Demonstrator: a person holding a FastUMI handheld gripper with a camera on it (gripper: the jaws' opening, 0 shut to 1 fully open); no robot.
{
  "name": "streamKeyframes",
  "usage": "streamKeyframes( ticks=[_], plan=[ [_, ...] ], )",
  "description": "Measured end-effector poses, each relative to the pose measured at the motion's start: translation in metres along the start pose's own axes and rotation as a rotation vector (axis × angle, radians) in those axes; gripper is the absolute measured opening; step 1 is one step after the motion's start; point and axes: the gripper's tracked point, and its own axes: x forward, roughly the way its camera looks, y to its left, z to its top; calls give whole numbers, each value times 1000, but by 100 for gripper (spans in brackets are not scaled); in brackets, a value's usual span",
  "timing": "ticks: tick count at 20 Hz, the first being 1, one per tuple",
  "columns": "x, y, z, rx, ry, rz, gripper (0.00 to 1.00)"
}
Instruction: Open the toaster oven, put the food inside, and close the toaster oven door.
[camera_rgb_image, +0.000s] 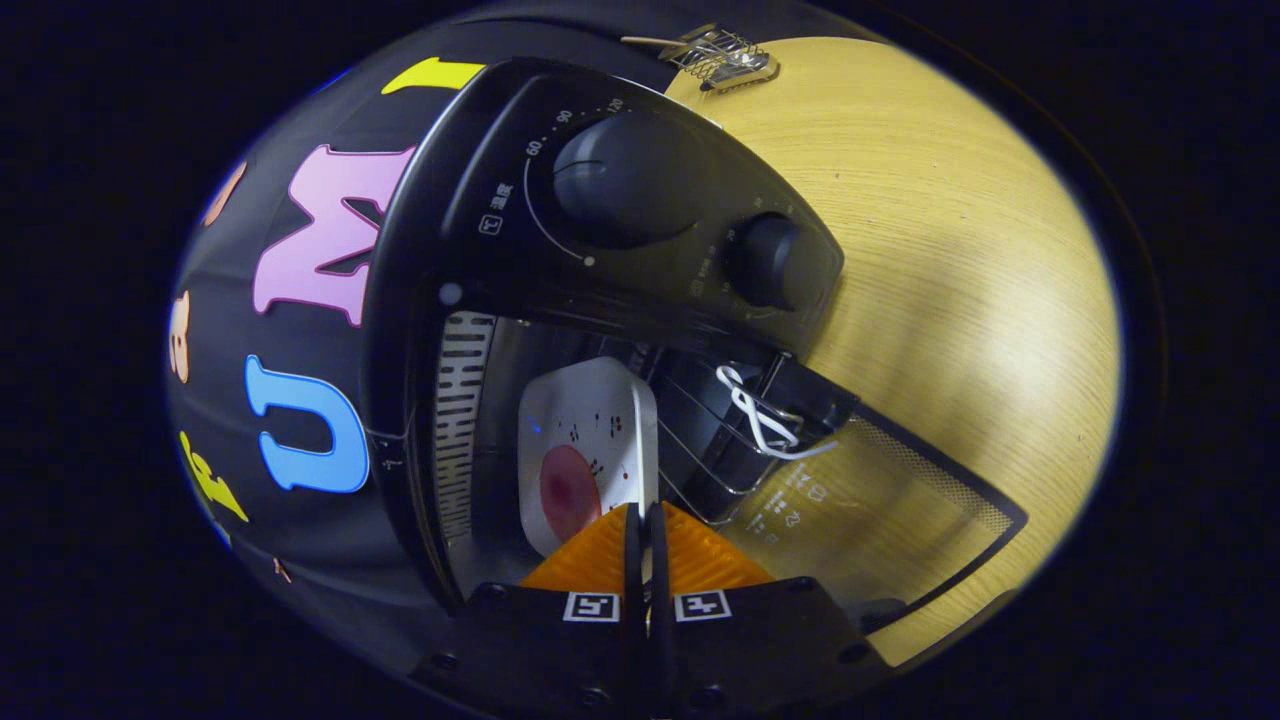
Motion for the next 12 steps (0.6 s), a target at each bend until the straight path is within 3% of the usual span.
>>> streamKeyframes(
  ticks=[5,6,7,9,11,12],
  plan=[
    [-3,18,-1,30,-7,60,12],
    [-6,19,-2,17,6,63,22],
    [-12,18,-6,-1,17,63,26],
    [-25,18,-17,-50,38,72,42],
    [-43,21,-28,-95,71,98,69],
    [-52,22,-35,-121,85,106,97]
  ],
)
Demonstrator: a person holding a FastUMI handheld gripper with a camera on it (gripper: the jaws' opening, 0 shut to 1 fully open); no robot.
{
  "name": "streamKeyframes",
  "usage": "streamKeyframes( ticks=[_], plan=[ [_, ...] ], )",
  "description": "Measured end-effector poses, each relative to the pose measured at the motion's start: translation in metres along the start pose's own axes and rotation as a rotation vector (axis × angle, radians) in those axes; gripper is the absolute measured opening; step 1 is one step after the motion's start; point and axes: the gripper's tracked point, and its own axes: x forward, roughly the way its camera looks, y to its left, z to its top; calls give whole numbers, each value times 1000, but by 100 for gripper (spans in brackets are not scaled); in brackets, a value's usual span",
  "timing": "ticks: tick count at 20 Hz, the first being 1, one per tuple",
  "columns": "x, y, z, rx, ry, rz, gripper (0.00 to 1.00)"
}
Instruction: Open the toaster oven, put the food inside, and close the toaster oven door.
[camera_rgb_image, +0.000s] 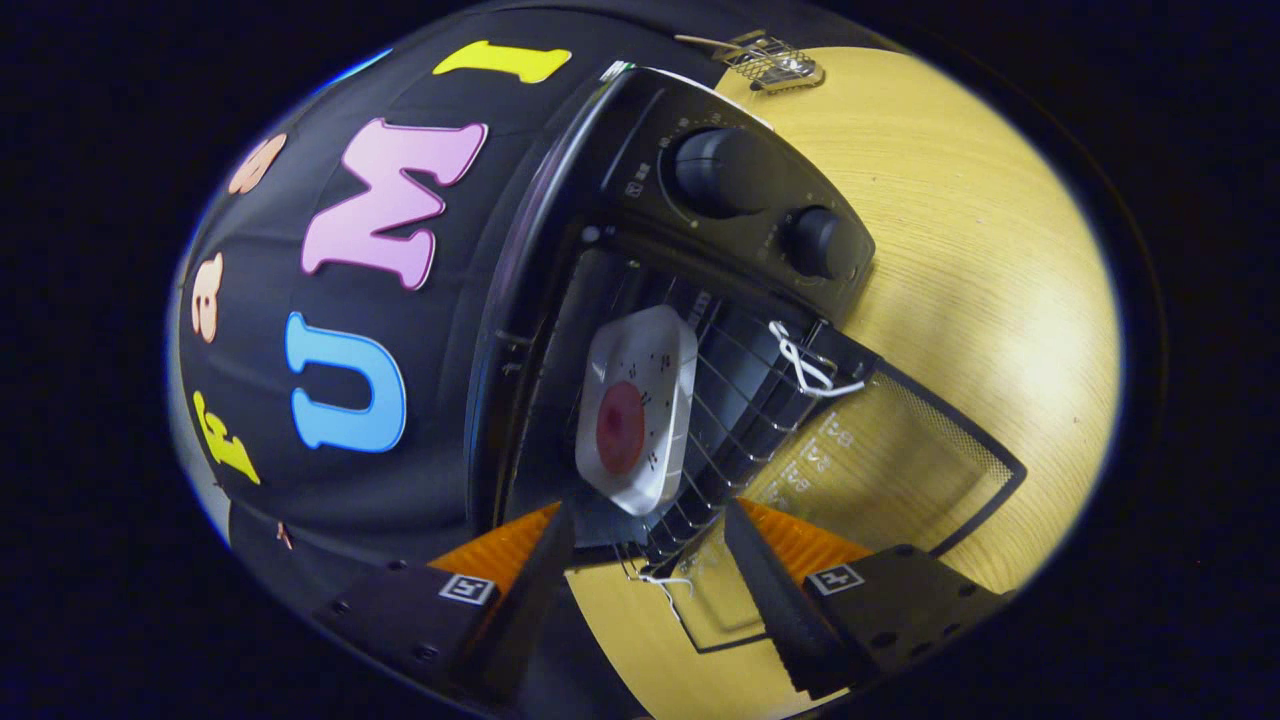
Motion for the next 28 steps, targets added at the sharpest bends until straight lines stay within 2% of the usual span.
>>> streamKeyframes(
  ticks=[4,9,12,19,22,24,28],
  plan=[
    [-35,2,-17,-145,11,3,98],
    [-63,-2,-28,-477,-8,-16,98],
    [-71,-4,-42,-668,1,-38,99],
    [-73,-35,-73,-1028,57,-136,99],
    [-70,-67,-73,-1115,67,-245,99],
    [-69,-91,-74,-1113,77,-329,99],
    [-60,-121,-74,-1106,116,-431,99]
  ],
)
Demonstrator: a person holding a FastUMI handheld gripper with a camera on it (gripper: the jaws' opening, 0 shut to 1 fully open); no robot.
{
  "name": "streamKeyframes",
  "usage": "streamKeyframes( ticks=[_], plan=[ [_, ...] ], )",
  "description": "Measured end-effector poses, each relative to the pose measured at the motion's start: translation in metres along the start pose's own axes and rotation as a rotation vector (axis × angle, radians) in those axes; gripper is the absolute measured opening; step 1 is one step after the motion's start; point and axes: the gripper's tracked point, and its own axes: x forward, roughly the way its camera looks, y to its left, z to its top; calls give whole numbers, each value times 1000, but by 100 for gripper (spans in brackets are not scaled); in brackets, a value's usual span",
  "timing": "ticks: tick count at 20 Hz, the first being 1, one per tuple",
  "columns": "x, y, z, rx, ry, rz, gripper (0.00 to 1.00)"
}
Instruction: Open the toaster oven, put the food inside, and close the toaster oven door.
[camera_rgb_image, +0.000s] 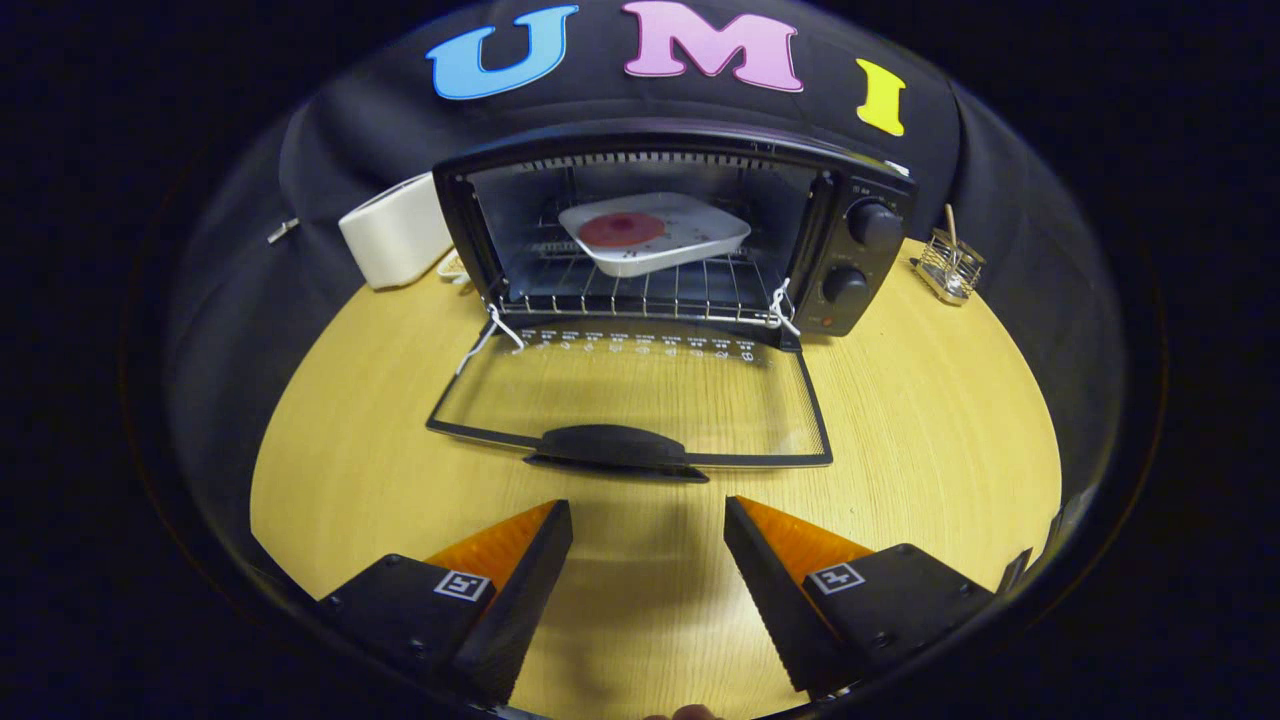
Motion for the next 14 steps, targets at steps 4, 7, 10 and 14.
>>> streamKeyframes(
  ticks=[4,7,10,14],
  plan=[
    [20,2,-4,-9,20,-28,99],
    [31,5,-8,11,42,-38,99],
    [36,-3,-7,47,48,-49,99],
    [40,-3,-3,71,72,-51,98]
  ],
)
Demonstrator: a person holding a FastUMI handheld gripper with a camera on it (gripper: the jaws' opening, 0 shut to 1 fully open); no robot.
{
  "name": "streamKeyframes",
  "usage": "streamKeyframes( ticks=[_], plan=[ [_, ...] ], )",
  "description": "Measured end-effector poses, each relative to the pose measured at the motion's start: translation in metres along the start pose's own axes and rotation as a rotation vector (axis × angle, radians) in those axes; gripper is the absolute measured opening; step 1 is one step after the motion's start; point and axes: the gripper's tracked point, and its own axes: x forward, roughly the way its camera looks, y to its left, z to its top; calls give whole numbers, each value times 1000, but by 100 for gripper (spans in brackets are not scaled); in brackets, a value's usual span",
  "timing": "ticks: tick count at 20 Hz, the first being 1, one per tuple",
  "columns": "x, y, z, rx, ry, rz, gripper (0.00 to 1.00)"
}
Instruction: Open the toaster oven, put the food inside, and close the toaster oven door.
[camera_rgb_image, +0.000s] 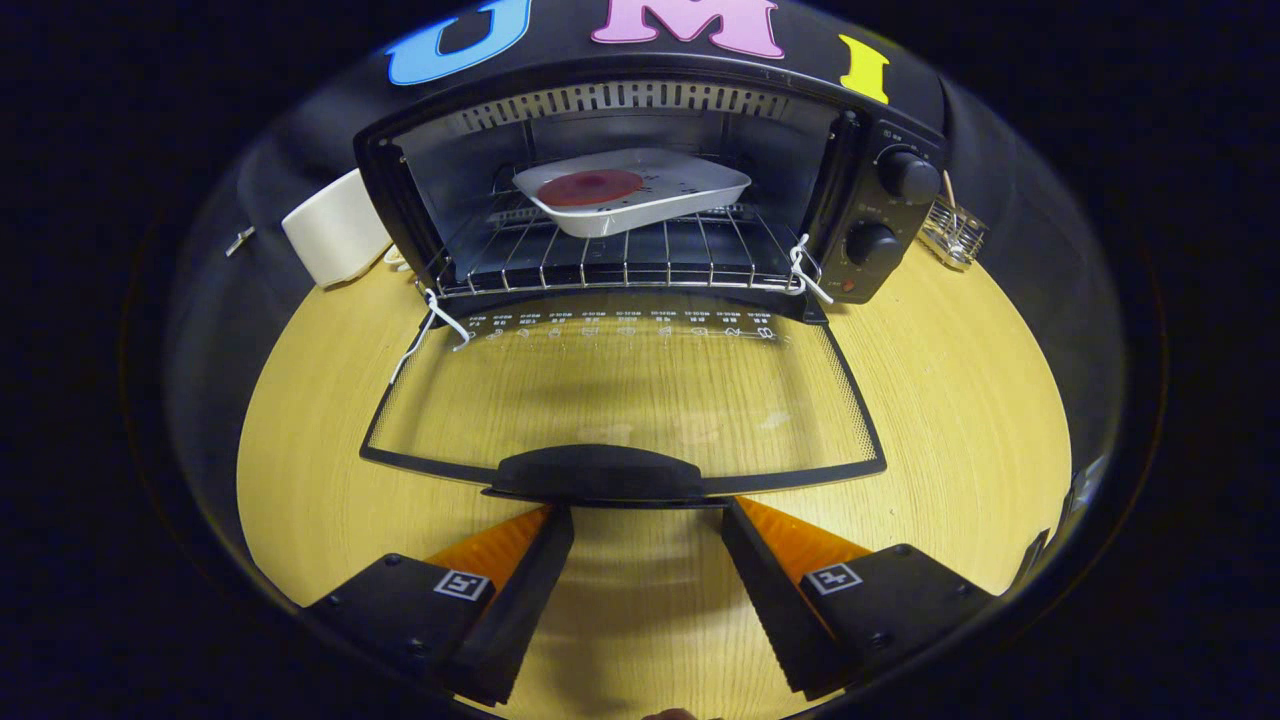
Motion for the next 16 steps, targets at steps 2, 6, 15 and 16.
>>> streamKeyframes(
  ticks=[2,6,15,16],
  plan=[
    [-5,0,3,-21,-16,-4,99],
    [-27,1,15,-50,-69,10,99],
    [-91,7,87,-46,-297,91,99],
    [-102,5,99,-50,-329,88,99]
  ],
)
